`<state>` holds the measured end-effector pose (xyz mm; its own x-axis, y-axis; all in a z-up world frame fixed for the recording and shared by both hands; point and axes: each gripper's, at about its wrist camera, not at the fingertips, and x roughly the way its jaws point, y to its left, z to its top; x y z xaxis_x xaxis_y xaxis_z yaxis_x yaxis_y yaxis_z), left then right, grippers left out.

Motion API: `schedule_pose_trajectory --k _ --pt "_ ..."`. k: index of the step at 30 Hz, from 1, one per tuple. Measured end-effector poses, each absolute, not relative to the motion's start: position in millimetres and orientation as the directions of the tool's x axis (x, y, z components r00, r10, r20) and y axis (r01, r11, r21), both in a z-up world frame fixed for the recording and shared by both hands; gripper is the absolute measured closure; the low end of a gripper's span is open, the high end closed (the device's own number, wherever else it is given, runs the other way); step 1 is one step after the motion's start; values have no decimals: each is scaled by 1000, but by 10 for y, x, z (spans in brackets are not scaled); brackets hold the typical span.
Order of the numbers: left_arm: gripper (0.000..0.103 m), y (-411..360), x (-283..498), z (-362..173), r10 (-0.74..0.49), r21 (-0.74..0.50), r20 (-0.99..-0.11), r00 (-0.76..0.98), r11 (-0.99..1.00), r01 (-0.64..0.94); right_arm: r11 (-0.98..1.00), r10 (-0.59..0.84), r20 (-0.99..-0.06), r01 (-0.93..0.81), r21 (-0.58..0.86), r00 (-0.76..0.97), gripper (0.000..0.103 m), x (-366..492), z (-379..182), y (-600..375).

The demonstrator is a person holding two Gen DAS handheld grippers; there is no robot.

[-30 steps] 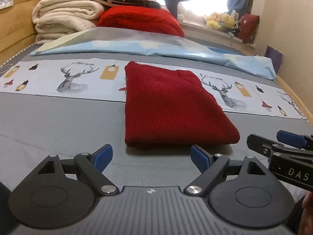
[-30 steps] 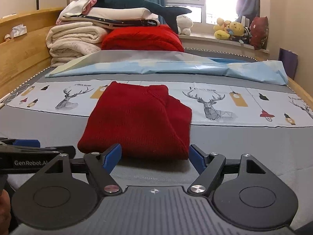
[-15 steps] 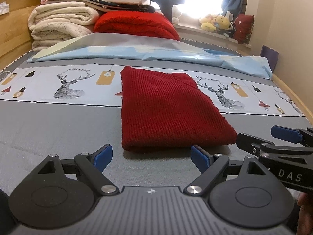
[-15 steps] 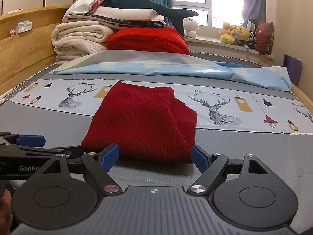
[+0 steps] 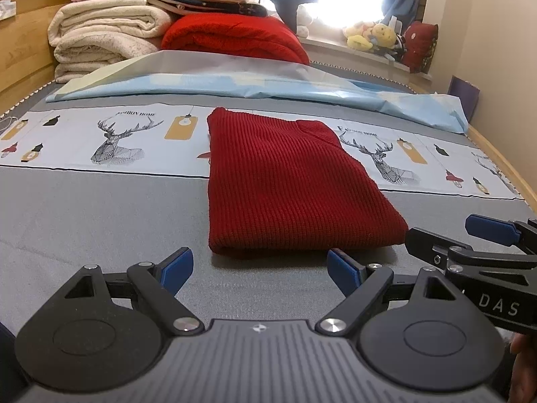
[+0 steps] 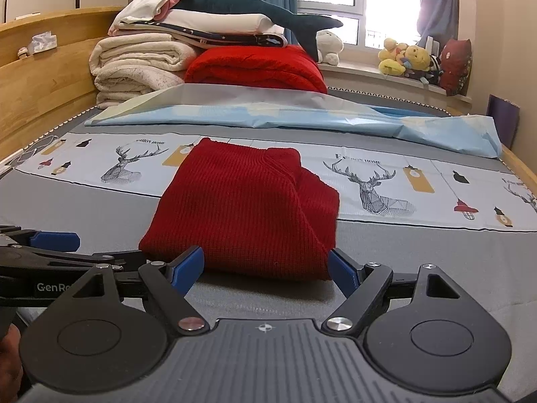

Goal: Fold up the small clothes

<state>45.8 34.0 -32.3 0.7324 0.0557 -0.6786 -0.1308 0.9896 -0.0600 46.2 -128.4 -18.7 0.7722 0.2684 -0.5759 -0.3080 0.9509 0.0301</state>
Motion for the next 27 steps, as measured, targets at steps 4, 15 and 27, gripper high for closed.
schedule_pose_trajectory --k 4,15,27 --pt "13 350 467 -334 55 -60 -682 730 990 -131 950 267 -578 -310 26 771 21 464 -197 -1278" --pt "13 335 478 -356 55 -62 -687 724 989 -134 951 264 -585 -308 25 767 21 487 -206 -1279" --pt "13 348 485 -363 53 -65 -690 722 989 -134 951 263 -585 -307 24 767 21 490 -204 -1276"
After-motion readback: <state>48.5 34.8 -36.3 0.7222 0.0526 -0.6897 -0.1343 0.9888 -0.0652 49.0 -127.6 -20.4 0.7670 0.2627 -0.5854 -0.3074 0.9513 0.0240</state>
